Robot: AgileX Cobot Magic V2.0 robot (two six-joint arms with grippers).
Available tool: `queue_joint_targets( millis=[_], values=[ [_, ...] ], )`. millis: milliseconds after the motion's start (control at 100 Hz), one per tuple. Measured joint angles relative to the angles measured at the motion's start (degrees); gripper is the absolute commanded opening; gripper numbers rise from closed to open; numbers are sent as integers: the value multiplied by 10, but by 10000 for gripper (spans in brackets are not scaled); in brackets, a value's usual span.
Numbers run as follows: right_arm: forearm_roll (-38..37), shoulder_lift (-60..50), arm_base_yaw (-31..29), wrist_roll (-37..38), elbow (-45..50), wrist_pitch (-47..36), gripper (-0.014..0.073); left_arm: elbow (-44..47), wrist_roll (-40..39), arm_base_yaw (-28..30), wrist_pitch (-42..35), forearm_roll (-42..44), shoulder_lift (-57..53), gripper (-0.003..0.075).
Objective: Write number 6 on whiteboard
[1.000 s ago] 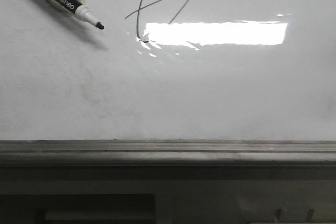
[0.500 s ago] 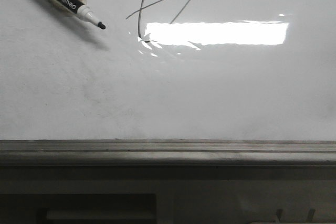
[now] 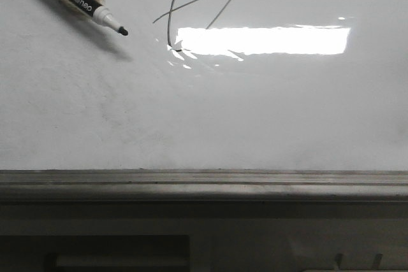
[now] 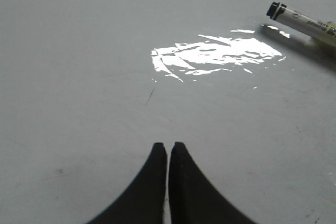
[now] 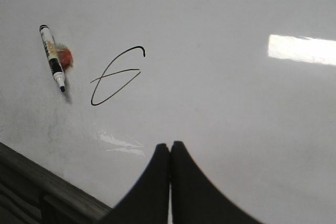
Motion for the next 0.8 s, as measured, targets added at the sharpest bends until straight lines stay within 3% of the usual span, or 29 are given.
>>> queue_joint_targets(
  millis=[330,560,650,800],
  values=[
    [0,0,0,0,0,-1,-65,0,0,0,0,0,0,-20],
    [-17,0,0,0,6,-89,-65,0,0,0,0,0,0,-20],
    [-95,0,-4,31,23,-132,-65,0,0,0,0,0,0,-20],
    [-276,0,-44,192,73,-175,-65,0,0,0,0,0,0,-20]
  ],
)
